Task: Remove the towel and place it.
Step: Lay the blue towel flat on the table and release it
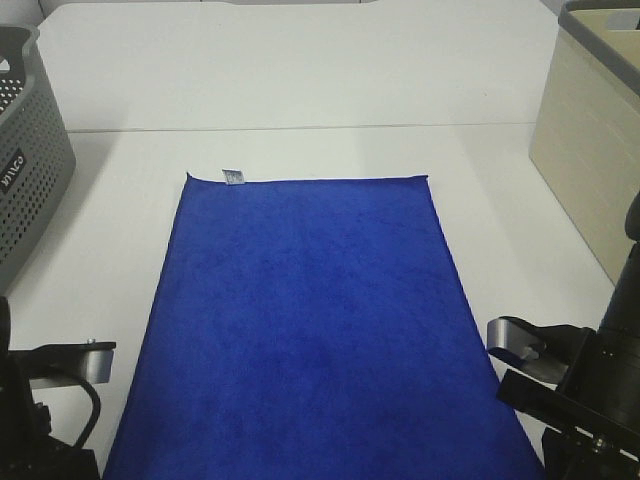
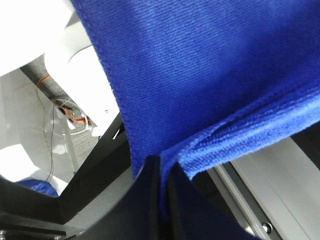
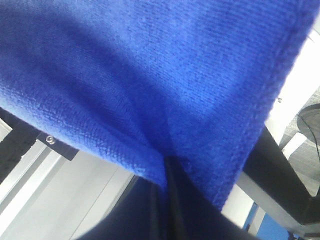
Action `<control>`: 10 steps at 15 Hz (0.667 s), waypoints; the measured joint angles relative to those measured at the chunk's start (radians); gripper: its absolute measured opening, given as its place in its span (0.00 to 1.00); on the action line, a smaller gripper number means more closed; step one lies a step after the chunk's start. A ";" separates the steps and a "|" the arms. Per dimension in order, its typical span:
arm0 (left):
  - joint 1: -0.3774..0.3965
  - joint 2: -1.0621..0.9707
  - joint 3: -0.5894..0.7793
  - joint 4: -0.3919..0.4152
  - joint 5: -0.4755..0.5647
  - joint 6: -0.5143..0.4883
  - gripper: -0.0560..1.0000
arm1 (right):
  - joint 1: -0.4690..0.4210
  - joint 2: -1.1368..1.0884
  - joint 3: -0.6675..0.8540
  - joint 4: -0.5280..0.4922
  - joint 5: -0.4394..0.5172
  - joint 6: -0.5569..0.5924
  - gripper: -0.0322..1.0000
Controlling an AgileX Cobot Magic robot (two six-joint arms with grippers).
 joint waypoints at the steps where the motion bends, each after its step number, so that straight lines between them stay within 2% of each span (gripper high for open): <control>1: 0.000 0.026 -0.001 -0.003 -0.001 0.012 0.05 | 0.000 0.000 0.000 0.001 0.000 0.005 0.05; 7: 0.000 0.142 -0.120 0.038 0.014 0.023 0.05 | 0.000 0.060 -0.001 -0.013 -0.002 0.008 0.05; 10: 0.000 0.196 -0.131 0.040 0.014 0.038 0.05 | 0.000 0.090 -0.002 -0.011 -0.004 0.008 0.05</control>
